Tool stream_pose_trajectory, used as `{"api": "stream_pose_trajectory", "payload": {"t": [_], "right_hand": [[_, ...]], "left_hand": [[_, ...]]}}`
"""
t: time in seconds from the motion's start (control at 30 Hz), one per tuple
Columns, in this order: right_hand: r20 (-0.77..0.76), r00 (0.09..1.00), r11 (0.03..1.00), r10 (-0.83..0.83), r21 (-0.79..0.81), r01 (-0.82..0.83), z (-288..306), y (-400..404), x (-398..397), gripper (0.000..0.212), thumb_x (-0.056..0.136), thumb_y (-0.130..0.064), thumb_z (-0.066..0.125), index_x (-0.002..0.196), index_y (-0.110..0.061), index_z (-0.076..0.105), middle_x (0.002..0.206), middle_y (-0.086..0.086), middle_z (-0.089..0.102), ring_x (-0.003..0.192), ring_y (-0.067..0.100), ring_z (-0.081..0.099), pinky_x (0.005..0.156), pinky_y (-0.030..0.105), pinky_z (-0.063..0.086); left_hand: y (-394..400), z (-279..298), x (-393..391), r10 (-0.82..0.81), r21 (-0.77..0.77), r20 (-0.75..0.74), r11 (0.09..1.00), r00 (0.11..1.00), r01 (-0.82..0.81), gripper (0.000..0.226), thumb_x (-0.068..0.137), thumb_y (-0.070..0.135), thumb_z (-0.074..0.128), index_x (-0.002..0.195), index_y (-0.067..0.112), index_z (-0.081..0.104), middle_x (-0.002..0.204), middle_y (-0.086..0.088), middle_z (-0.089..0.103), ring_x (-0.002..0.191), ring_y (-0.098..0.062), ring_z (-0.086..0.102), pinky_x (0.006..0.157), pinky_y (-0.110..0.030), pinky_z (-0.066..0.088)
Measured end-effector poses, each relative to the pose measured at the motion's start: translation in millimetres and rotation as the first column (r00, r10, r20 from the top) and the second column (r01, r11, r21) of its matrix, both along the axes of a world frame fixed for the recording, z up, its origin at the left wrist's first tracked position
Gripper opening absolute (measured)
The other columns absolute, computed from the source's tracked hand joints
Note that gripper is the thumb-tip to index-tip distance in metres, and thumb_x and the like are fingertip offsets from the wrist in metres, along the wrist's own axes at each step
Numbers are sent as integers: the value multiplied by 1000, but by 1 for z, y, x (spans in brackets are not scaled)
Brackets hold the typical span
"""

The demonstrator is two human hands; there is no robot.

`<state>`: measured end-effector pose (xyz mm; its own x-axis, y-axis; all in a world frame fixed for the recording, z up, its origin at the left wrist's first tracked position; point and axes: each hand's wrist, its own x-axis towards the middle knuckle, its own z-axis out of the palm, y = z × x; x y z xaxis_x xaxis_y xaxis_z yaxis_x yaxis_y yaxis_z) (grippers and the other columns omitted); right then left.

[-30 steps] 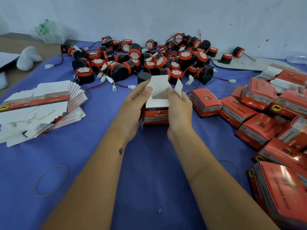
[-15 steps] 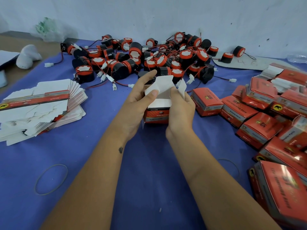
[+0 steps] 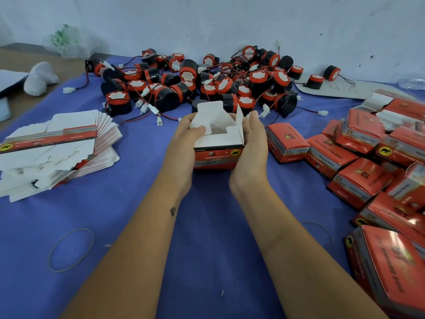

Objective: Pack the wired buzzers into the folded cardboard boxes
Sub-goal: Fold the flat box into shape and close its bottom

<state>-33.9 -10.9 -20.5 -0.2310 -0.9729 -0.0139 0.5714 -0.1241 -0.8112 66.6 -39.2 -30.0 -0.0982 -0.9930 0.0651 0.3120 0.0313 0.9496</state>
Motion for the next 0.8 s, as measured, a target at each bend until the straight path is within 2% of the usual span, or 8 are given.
{"api": "stream_pose_trajectory", "payload": {"t": [0.07,0.13,0.2,0.33,0.43,0.53,0.67,0.8], "right_hand": [[-23,999,1000,28,-3,-28,0,-1,1,40,99,-45,43,114,-17,68,105,8,73,88,20,72,66,33,59],[-86,996,999,37,20,-36,0,-1,2,27,97,-32,51,113,-18,66,109,8,72,96,26,70,75,40,58],[-159,987,1000,21,26,-17,-1,-3,1,16,95,-17,54,106,-19,65,102,5,72,89,23,68,70,37,57],[-158,987,999,-21,-31,17,-4,-3,2,34,92,-1,50,88,-30,68,96,-2,70,81,17,66,62,32,57],[-158,987,997,-31,-76,19,-6,-2,2,31,90,-7,47,75,-27,67,92,-2,69,84,21,64,58,31,53],[-95,994,998,46,-32,-50,-4,0,-1,16,81,-23,53,74,-22,67,90,1,71,85,25,66,61,34,54],[-338,941,998,-14,-64,-9,-3,-3,-5,24,86,-3,56,91,-24,66,86,-5,69,76,15,66,57,30,54],[-444,896,997,-31,-75,-3,-2,-3,-8,38,87,6,57,104,-28,61,96,-1,66,84,17,67,64,32,58]], "left_hand": [[-2,1,4,22,-25,-20,999,1000,-23,29,96,12,47,105,36,63,99,9,74,87,-11,71,70,-30,57],[-1,3,6,29,-62,-29,998,999,-31,31,96,10,46,102,35,63,91,14,75,81,-8,71,66,-28,57],[1,4,6,26,-92,-26,995,999,-28,34,95,7,46,102,37,62,86,15,74,77,-7,70,61,-27,56],[6,4,4,12,-133,-30,991,999,-16,45,94,3,47,79,42,65,86,12,73,77,-12,69,58,-30,55],[7,2,4,5,-135,-61,991,998,-13,33,89,13,46,69,30,65,87,7,72,81,-15,68,63,-33,55],[7,1,3,-2,-97,-14,995,1000,1,18,76,27,50,70,27,66,90,3,72,88,-22,65,67,-35,52],[2,1,5,25,-98,22,995,999,-23,37,88,2,49,96,34,68,92,5,72,79,-13,69,59,-27,55],[4,3,6,68,-143,72,988,995,-57,53,83,-10,48,94,39,67,89,9,72,75,-9,70,56,-24,55]]}}
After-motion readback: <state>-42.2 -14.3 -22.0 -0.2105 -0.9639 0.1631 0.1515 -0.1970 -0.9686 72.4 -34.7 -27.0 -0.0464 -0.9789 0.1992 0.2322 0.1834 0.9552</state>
